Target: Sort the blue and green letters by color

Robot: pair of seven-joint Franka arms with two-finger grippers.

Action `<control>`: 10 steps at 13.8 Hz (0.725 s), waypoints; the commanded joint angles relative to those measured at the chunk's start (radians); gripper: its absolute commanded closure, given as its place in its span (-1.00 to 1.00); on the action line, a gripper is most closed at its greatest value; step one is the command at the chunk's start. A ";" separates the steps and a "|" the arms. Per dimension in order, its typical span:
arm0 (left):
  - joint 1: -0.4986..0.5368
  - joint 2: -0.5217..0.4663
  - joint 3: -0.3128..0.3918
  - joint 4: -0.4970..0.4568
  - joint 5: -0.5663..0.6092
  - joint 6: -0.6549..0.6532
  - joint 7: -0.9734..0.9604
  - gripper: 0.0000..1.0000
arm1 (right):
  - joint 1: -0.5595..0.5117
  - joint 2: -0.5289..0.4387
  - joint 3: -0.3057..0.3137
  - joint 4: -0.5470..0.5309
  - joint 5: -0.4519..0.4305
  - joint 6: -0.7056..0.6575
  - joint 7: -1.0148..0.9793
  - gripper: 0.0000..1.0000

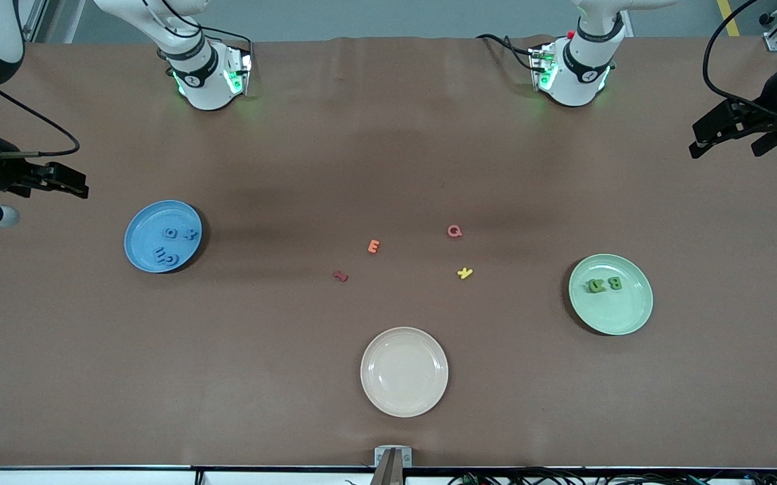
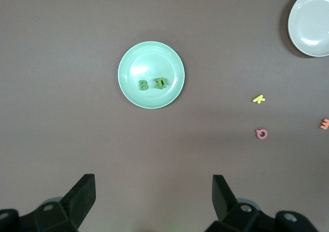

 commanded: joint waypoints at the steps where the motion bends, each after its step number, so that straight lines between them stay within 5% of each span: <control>1: 0.002 -0.020 -0.002 -0.003 0.002 -0.009 0.021 -0.99 | 0.002 0.008 -0.007 0.088 0.046 -0.052 0.005 -1.00; 10: -0.002 -0.017 -0.043 -0.006 0.092 -0.009 0.034 -0.99 | -0.023 0.023 -0.013 0.154 0.024 -0.079 -0.001 -1.00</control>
